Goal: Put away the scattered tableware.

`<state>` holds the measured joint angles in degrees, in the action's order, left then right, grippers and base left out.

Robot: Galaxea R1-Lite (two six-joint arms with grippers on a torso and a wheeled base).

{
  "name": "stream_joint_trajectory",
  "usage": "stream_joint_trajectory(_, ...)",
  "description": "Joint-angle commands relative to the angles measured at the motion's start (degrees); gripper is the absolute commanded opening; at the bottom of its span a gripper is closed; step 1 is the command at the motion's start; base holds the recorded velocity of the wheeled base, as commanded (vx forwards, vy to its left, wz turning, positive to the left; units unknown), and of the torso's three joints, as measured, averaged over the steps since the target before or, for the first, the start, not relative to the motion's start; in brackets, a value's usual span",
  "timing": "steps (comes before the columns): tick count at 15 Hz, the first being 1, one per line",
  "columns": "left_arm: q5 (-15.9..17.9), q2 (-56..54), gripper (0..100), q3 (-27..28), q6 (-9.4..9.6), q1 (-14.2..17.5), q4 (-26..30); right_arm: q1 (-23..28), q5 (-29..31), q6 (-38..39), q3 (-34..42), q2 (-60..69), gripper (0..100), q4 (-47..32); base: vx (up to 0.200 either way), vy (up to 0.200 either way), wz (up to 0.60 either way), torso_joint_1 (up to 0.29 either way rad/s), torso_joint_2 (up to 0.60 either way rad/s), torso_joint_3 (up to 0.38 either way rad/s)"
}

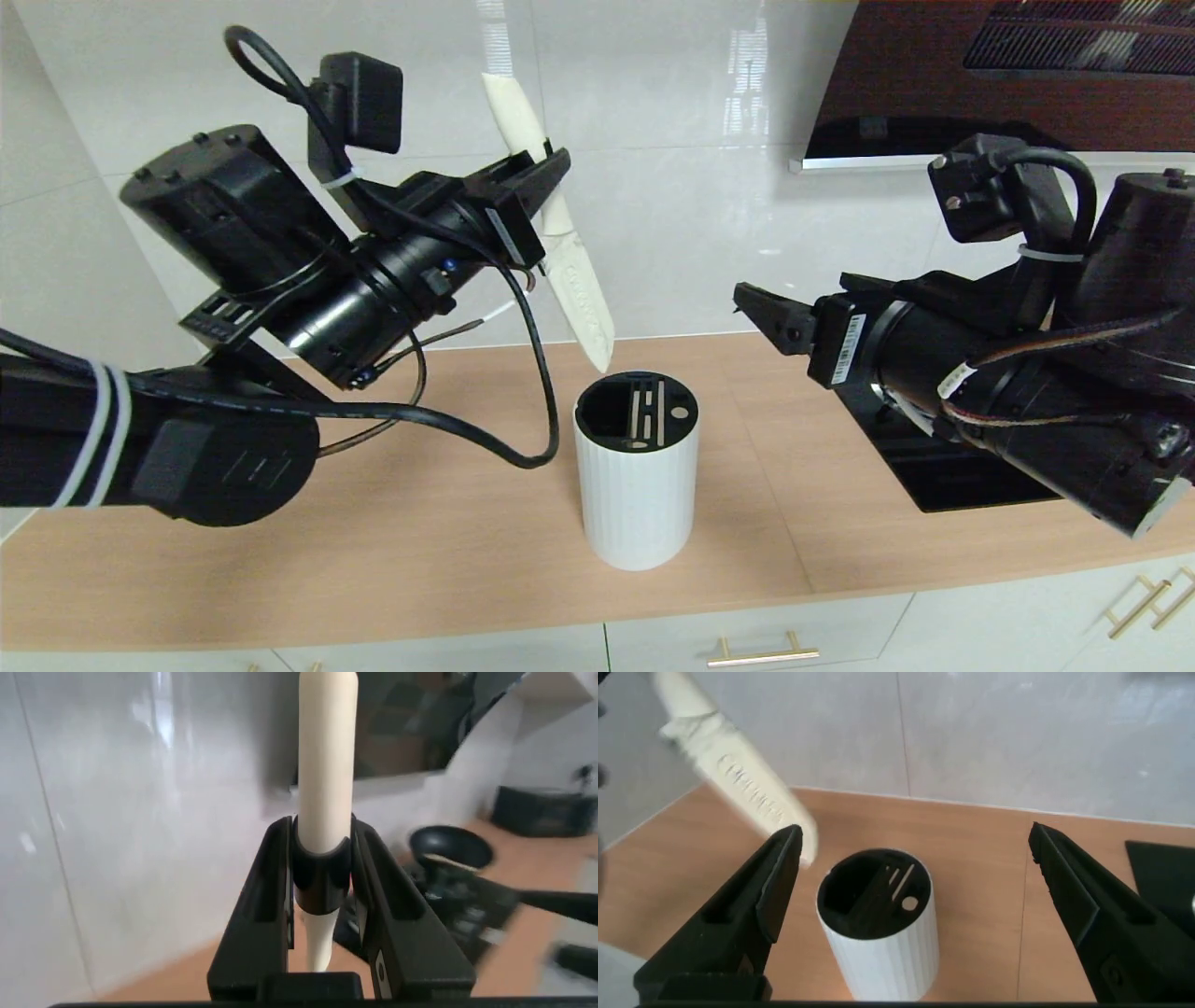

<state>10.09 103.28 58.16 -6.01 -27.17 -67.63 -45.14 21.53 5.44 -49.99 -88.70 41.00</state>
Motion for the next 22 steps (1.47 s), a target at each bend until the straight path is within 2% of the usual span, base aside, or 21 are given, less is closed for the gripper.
stream_joint_trajectory(1,0.01,4.3,0,0.37,1.35,0.1,-0.22,0.05,0.0,0.01,-0.02,-1.13,100,0.14,0.0,0.0,0.0,0.0,0.0,0.0)
stream_joint_trajectory(3,0.01,5.35,0,0.29,2.05,0.1,-0.31,0.23,0.0,0.01,-0.02,-1.74,100,0.4,0.0,0.0,0.0,0.0,0.0,0.0)
stream_joint_trajectory(13,-0.16,10.19,0,-0.42,2.32,-0.34,-1.01,0.23,0.18,0.01,0.6,-2.8,100,0.58,0.0,0.0,0.0,0.0,0.0,0.0)
stream_joint_trajectory(15,-0.25,11.59,0,-0.51,3.29,-0.86,-1.18,0.23,0.18,0.01,0.6,-2.8,100,0.58,0.0,0.0,0.0,0.0,0.0,0.0)
stream_joint_trajectory(22,-1.22,15.81,0,-0.51,3.29,-1.74,-4.17,0.23,0.27,0.01,0.69,-3.06,100,0.58,0.0,0.0,0.0,0.0,0.0,0.0)
